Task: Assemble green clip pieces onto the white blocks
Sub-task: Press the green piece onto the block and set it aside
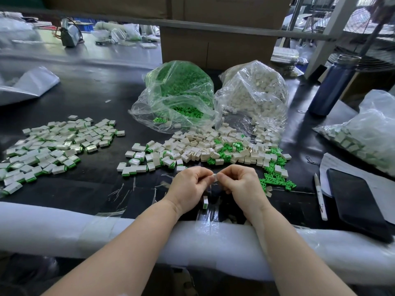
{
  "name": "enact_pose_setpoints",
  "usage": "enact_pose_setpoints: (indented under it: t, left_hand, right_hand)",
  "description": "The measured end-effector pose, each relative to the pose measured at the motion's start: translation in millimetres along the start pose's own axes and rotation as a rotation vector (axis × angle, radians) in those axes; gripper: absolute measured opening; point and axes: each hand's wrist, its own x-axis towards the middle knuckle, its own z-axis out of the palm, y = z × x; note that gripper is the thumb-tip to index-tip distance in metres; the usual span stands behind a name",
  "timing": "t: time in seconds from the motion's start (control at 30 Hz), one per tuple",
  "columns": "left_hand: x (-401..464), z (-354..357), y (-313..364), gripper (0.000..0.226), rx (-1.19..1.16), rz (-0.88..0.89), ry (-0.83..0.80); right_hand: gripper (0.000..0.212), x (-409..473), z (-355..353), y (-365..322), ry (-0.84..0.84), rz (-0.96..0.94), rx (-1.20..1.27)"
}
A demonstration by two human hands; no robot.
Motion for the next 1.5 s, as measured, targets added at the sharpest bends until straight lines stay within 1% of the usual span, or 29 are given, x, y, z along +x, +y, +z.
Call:
enact_pose_setpoints:
  t: [0.07, 0.13, 0.33, 0.5, 0.67, 0.77, 0.83, 0.9, 1.03, 1.17, 1.3, 1.4, 1.5]
  left_hand:
    - [1.7, 1.1, 0.6, 0.017, -0.053, 0.003, 0.027]
    - [2.5, 1.5, 0.9, 0.018, -0.078, 0.005, 0.041]
    - [1.2, 0.7, 1.4, 0.011, -0.151, -0.008, 0.051]
    - [1.7, -0.4, 0.5, 0.015, -0.141, -0.032, 0.047]
    - [2.4, -1.2, 1.8, 0.013, -0.205, -0.009, 0.046]
    - [2.2, -2.7, 2.5, 0.017, -0.249, 0.011, 0.008]
    - [1.8, -3.3, 2.5, 0.02, -0.254, 0.024, -0.018]
    - [1.3, -3.2, 2.7, 0.021, -0.246, 0.031, -0.036]
    - [0.9, -2.5, 2.9, 0.024, -0.219, 0.033, -0.073]
    - [0.7, -2.4, 3.2, 0.027, -0.22, 0.034, -0.072]
    - [0.7, -2.4, 3.2, 0.023, -0.224, 0.035, -0.085]
    - [0.8, -2.2, 2.4, 0.028, -0.215, 0.034, -0.09]
    - [0.9, -2.0, 2.1, 0.027, -0.207, 0.024, -0.105]
  right_hand:
    - [0.013, 0.0, -0.3, -0.1, 0.038, 0.006, 0.106]
    - [0.01, 0.4, -0.5, 0.3, 0.057, 0.007, 0.146]
    - [0.006, -0.3, -0.4, 0.9, 0.029, -0.034, 0.133]
    - [0.006, -1.1, 0.4, -0.2, -0.034, -0.062, 0.113]
    - [0.008, -1.5, -0.2, -1.1, -0.007, -0.035, 0.197]
    - [0.013, -1.9, 1.8, -1.5, -0.067, -0.009, 0.167]
    - [0.021, -1.4, 2.8, -2.4, -0.127, -0.02, 0.101]
    - [0.024, -1.0, 2.6, -3.4, -0.157, -0.039, 0.081]
    - [0.019, -0.4, 1.5, -2.6, -0.163, -0.036, 0.124]
    - [0.014, 0.6, 2.0, -1.0, -0.175, -0.023, 0.121]
    - [0.006, 0.6, 1.1, 0.2, -0.18, 0.005, 0.155]
    - [0.006, -0.5, 1.0, -0.8, -0.178, 0.0, 0.185]
    - [0.009, -1.9, 0.5, -2.5, -0.177, -0.004, 0.236]
